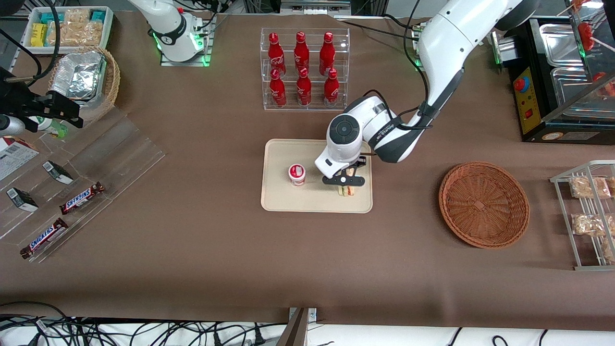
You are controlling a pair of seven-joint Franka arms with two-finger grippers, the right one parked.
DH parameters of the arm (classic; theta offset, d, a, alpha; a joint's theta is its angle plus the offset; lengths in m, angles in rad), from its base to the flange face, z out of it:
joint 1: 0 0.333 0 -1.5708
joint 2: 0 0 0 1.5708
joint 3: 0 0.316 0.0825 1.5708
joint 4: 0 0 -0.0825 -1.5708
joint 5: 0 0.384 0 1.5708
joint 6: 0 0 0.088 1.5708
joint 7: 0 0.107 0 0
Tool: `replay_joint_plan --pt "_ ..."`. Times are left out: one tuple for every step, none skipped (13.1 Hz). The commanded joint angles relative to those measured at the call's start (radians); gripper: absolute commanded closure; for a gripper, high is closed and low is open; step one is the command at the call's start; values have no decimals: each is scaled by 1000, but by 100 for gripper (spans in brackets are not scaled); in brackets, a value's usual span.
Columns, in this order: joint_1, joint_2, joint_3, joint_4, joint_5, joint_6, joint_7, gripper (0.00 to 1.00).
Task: Place sandwich from basket to tray
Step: 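Lower the sandwich onto the tray and open the left gripper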
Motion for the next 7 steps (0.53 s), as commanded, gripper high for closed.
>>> replay_joint_plan --pt "-12 8 4 16 48 1 -22 0" --pt "-12 5 3 22 47 -4 -23 0" --pt "-10 -2 3 28 39 -7 -23 0" --pt "-3 -16 1 28 36 -13 -23 0" --pt "2 -37 1 31 33 -30 -25 0" --pt "7 -56 1 51 30 -62 -25 0" --pt "11 -62 1 97 5 -120 -25 0"
